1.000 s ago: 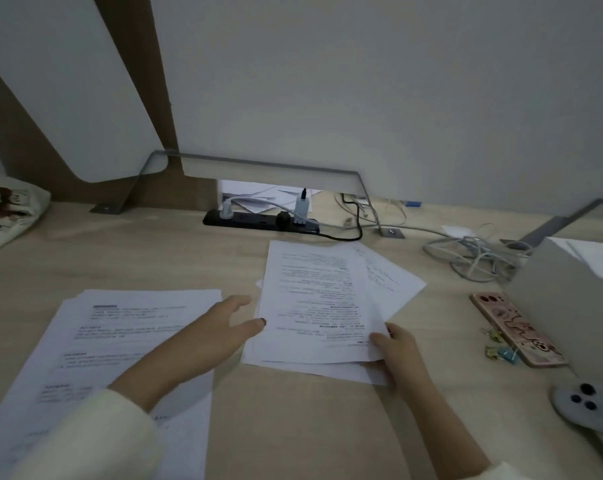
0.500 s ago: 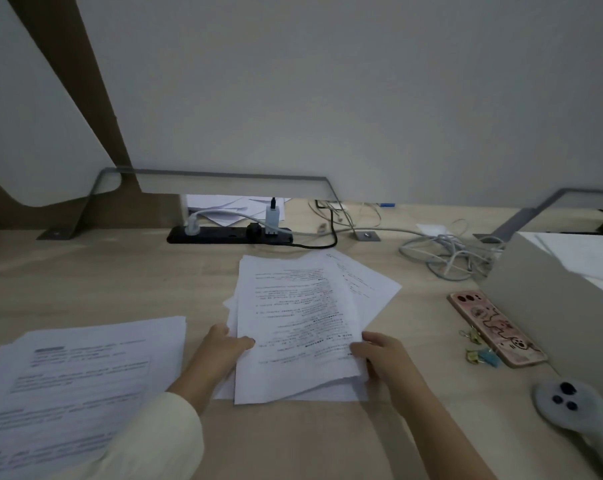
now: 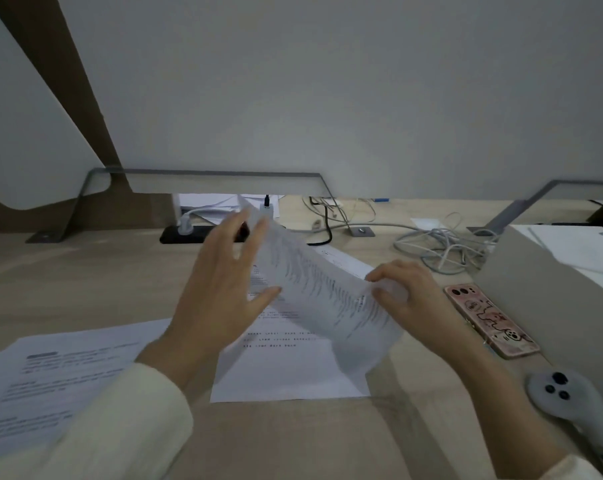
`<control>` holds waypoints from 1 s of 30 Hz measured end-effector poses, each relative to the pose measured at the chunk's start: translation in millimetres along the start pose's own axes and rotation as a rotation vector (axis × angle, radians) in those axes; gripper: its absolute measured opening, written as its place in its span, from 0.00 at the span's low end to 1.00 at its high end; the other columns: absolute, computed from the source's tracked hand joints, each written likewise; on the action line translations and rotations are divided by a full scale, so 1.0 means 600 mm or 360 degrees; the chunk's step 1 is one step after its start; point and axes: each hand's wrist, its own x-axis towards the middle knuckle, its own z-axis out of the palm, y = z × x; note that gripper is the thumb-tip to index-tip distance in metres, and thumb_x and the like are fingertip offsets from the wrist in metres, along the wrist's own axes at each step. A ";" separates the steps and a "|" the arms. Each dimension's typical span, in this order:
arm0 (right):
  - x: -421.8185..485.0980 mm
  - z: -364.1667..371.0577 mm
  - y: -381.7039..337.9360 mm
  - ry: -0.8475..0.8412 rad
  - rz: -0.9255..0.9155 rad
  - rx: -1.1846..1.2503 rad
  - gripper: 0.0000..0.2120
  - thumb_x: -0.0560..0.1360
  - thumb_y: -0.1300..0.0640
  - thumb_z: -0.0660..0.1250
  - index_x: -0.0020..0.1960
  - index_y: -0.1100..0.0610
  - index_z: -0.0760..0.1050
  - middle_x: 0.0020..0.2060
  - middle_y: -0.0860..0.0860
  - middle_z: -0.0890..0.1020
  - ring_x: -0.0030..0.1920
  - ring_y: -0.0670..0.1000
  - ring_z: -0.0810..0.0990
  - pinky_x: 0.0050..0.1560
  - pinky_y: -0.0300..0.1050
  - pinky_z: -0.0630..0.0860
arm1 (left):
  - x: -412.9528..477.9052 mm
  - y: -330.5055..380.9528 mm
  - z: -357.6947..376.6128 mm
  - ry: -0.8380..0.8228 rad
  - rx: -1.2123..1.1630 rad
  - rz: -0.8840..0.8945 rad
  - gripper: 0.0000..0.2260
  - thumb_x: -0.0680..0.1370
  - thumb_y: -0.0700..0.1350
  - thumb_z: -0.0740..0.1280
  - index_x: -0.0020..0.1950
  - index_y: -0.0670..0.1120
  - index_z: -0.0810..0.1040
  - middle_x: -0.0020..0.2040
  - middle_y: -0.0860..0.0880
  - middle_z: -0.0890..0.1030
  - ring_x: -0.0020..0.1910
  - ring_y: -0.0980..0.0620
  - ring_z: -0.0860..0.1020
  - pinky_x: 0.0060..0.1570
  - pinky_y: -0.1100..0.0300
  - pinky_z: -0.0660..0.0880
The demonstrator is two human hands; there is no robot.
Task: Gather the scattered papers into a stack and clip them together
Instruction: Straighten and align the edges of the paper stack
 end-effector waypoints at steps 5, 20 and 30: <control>0.029 -0.046 -0.047 0.0318 -0.0264 -0.0054 0.07 0.73 0.61 0.66 0.49 0.53 0.80 0.49 0.46 0.72 0.54 0.47 0.65 0.50 0.34 0.59 | 0.070 0.052 -0.043 -0.0220 0.0228 0.0580 0.18 0.77 0.57 0.57 0.57 0.48 0.77 0.60 0.47 0.78 0.64 0.45 0.72 0.61 0.48 0.70; 0.001 0.040 -0.015 -0.0366 0.0626 0.1741 0.13 0.75 0.53 0.64 0.57 0.56 0.79 0.52 0.52 0.85 0.51 0.54 0.84 0.50 0.48 0.80 | 0.032 0.004 -0.042 0.0056 -0.1695 -0.1077 0.09 0.78 0.47 0.62 0.55 0.50 0.80 0.49 0.52 0.84 0.46 0.52 0.82 0.43 0.58 0.77; 0.015 0.168 0.050 -0.0178 0.0992 0.0334 0.10 0.74 0.58 0.62 0.34 0.57 0.70 0.44 0.57 0.74 0.45 0.56 0.75 0.36 0.41 0.68 | -0.035 -0.036 0.089 -0.0543 -0.1373 -0.1670 0.22 0.76 0.38 0.64 0.70 0.38 0.65 0.67 0.39 0.71 0.63 0.41 0.73 0.59 0.54 0.70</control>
